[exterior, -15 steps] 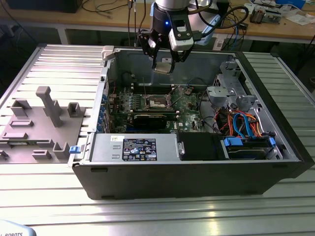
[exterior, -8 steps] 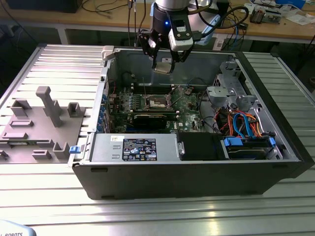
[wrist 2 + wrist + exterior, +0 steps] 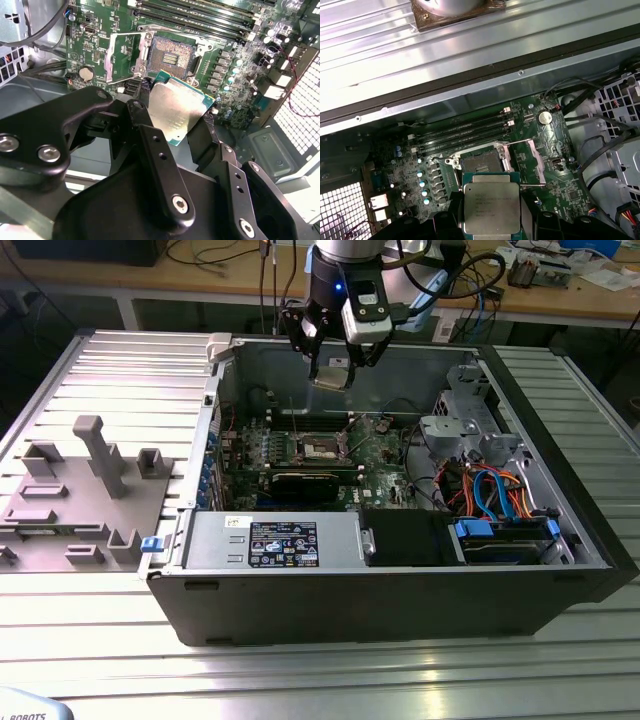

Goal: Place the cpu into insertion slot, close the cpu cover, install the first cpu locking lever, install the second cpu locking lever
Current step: 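Place the cpu into insertion slot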

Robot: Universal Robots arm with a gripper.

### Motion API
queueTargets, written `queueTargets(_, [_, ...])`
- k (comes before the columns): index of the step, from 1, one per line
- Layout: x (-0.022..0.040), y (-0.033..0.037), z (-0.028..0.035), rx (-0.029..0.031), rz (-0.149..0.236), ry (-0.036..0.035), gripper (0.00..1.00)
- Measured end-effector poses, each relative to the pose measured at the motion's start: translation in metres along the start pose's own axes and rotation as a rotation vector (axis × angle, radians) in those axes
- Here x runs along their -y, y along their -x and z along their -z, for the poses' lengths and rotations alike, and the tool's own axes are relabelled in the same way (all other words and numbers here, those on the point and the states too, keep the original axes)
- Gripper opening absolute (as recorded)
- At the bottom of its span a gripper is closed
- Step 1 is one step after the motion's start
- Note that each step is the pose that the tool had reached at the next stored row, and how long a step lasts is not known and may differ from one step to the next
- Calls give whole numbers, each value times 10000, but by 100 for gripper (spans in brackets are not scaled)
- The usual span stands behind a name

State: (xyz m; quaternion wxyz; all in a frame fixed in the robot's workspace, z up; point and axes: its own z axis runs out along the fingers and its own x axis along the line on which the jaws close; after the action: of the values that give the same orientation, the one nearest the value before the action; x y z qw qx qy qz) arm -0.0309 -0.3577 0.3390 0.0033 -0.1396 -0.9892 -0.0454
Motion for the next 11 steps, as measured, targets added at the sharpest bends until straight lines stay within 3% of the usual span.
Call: queueTargets(11, [0,0,-2,20,-226,5,54])
